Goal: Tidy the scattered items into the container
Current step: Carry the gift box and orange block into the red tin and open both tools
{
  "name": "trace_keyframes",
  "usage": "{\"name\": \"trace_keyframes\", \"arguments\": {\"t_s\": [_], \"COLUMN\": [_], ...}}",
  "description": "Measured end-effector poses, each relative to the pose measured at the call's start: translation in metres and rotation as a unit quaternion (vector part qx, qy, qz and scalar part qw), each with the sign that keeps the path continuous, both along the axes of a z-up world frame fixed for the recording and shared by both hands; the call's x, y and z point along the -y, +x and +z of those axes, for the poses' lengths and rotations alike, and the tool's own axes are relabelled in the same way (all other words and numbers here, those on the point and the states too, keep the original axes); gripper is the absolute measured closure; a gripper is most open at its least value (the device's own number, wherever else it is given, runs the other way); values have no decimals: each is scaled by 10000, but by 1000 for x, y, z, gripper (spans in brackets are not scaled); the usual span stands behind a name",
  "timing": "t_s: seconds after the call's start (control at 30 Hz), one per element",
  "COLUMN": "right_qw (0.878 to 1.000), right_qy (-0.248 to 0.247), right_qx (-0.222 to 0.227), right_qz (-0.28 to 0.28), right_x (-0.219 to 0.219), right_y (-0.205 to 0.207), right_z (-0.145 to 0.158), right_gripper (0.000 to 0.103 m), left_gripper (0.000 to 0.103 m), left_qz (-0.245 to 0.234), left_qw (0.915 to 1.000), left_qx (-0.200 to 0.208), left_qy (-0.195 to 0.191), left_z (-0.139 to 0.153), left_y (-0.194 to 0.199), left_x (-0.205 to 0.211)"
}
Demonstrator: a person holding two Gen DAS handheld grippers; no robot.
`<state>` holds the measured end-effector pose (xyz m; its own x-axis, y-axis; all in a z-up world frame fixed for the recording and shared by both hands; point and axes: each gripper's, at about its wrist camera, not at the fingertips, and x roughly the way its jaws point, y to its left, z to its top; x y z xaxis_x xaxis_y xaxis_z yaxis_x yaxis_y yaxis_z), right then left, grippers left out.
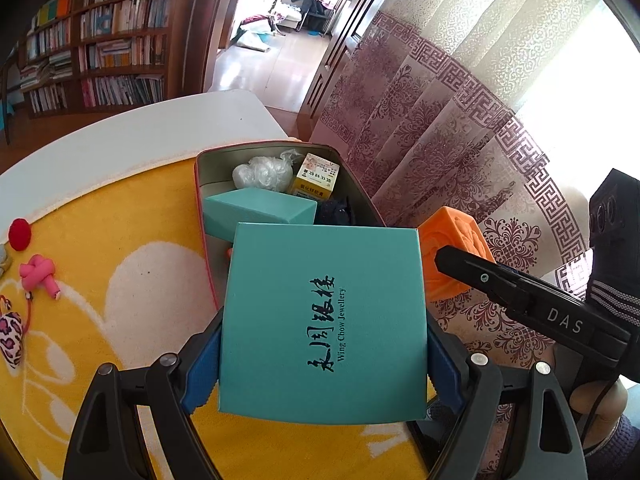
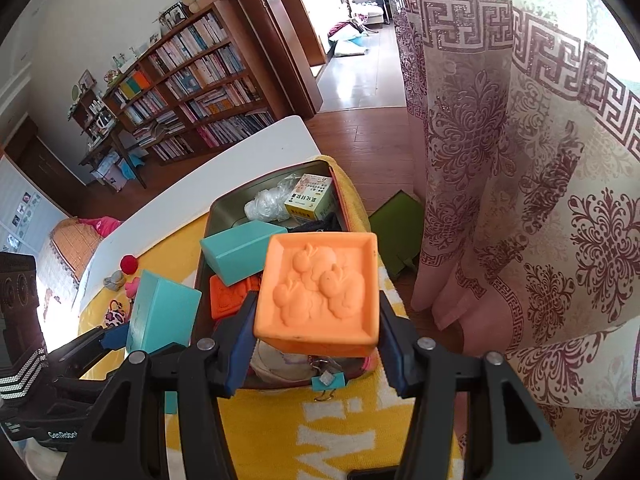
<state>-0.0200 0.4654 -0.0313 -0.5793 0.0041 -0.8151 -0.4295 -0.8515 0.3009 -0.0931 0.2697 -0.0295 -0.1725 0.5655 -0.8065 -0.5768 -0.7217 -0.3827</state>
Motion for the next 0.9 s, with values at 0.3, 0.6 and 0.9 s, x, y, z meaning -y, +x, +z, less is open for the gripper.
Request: {"name": "trace_keyframes", "arguments": {"t_s": [0.3, 0.6, 0.9], "right_qw": [10000, 9999, 9993], "right_qy": [-14, -48, -6], "right_qx": [41, 34, 12], "right_qz": [2, 120, 378], "right_x": [-5, -1, 8], "right_y": [2, -1, -20], "right_z": [-3, -5, -5], "right_gripper": [45, 45, 45], "left_gripper": [15, 15, 14], "left_qz": [79, 251, 558], "left_qw": [9998, 9987, 9971], "left_qx": [140, 403, 513], "left_qy": [-84, -169, -27], "left_z": [-22, -34, -26], "left_y": [-5, -15, -17], "left_x": [-13, -16, 9]}}
